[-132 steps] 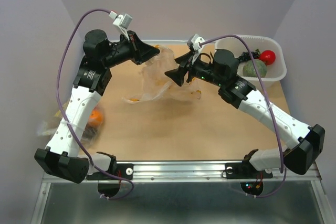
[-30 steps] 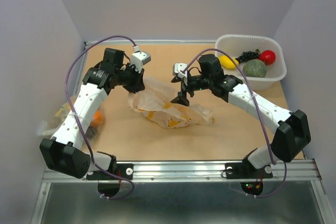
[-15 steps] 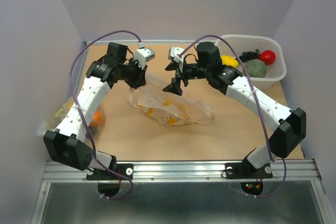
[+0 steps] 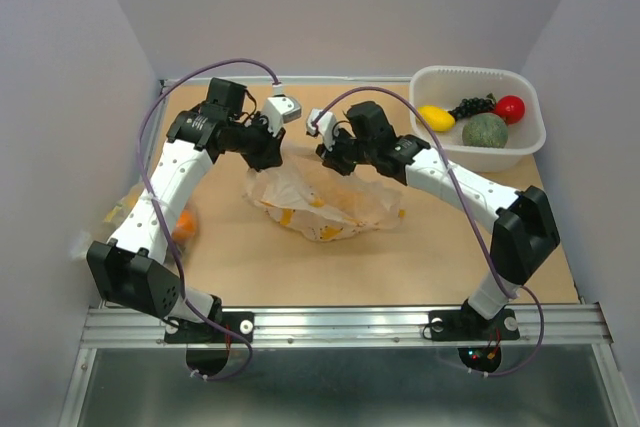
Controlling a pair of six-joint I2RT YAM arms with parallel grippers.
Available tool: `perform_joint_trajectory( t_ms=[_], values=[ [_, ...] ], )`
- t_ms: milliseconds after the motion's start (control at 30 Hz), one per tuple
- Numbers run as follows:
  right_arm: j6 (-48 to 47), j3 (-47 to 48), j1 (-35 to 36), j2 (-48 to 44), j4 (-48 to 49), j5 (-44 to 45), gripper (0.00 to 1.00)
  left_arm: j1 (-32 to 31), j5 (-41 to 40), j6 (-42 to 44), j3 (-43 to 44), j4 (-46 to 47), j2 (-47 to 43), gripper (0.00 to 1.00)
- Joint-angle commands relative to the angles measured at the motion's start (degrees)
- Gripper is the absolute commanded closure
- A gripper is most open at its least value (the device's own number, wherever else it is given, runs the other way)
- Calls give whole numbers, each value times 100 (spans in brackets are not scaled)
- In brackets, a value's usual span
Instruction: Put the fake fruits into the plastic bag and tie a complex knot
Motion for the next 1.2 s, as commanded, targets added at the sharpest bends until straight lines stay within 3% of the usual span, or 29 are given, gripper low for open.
perform_joint_trajectory(
  t_ms=[0,33,67,167,200,233,267,300,333,400,467,567,700,933,1167],
  values=[
    [136,-202,-37,-93,130,734,92,107,54,528,441,-196,-117,94],
    [432,-220,-54,-93,121,726,100,290,-59,537,598,-143,6,94],
    [609,-237,-80,-119,113,647,100,423,-148,503,713,-47,94,94],
    [1540,-194,-107,-190,121,243,100,1082,-36,-154,1422,269,453,65],
    [1821,-141,-107,-190,113,25,100,1240,9,-862,1548,679,464,57],
    [2355,-10,-107,-146,113,-21,100,1494,131,-1217,1575,918,359,43],
    [2621,78,-107,-102,130,-65,100,1618,272,-1507,1471,1199,237,36],
    [3198,157,-142,-58,121,-91,99,1689,534,-2076,1287,1898,61,8],
    [3456,236,-151,-32,130,-74,99,1751,615,-2308,1042,2270,-141,1],
    [4010,403,-221,82,200,-83,99,1830,634,-2721,321,3095,-756,1],
    [4600,422,-327,109,331,-109,100,2058,660,-3299,-240,3354,-1212,1],
    [5092,220,-467,30,665,-241,100,2515,835,-3733,-936,3259,-1591,1],
    [5418,88,-617,65,929,-329,100,2709,932,-3515,-1736,2557,-2040,1],
    [5981,-106,-889,276,1395,-820,99,2604,1644,-3611,-3354,2949,-3104,1],
    [6201,-185,-924,496,1904,-1471,100,1901,942,-4454,-4216,4610,-2894,1]
  ],
)
